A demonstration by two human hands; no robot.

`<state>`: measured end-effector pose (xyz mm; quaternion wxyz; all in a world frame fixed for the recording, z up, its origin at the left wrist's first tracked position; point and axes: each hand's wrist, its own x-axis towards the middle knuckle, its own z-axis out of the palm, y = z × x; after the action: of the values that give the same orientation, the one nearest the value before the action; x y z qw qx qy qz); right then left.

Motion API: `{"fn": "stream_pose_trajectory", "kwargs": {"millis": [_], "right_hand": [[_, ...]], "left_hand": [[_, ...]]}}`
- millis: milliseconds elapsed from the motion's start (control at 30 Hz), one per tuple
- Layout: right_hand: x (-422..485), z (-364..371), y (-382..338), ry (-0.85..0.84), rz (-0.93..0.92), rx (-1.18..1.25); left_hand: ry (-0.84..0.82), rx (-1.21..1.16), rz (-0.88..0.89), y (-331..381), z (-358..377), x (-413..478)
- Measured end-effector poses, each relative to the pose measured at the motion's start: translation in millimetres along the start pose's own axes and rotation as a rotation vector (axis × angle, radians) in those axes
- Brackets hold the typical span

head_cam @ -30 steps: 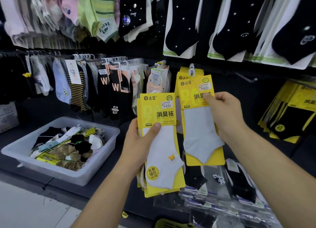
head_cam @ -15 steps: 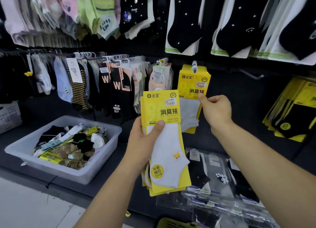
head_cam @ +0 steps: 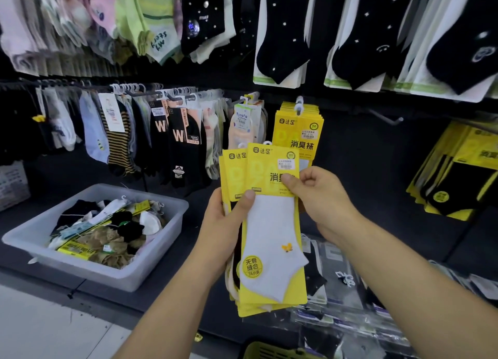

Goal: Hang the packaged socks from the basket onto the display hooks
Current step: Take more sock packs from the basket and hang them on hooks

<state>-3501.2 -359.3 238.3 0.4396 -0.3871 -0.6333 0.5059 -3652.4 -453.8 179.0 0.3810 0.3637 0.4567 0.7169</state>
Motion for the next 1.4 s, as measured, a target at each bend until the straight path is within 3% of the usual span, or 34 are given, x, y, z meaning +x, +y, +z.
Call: {"fn": "stream_pose_trajectory", "kwargs": {"millis": [100, 200, 400, 633, 967, 1400], "right_hand": [[-0.1, -8.9, -1.7, -0.059, 0.057, 0.089], [1.8, -15.3, -11.3, -0.058, -0.003, 0.097], [16.9, -24.0, -40.6, -0.041, -0.135, -0.101], [24.3, -29.8, -57.5, -0.125, -0.131, -0.269], [52.2, -22.7, -93.5, 0.182, -0.314, -0.365], [68.9, -14.9, -80.9, 0.281, -0.464, -0.592]], "left_hand": [[0.014, 0.059, 0.015, 0.2, -0.7, 0.6], [0.007, 0.128, 0.056, -1.0, -0.9, 0.5], [-0.051, 0.178, 0.089, -0.1, 0.7, -1.9], [-0.048, 0.228, 0.113, 1.2, -3.2, -0.6], [0.035, 0.328, 0.161, 4.5, -14.1, 1.4], [0.098, 0.368, 0.176, 10.7, -30.9, 6.2]]}}
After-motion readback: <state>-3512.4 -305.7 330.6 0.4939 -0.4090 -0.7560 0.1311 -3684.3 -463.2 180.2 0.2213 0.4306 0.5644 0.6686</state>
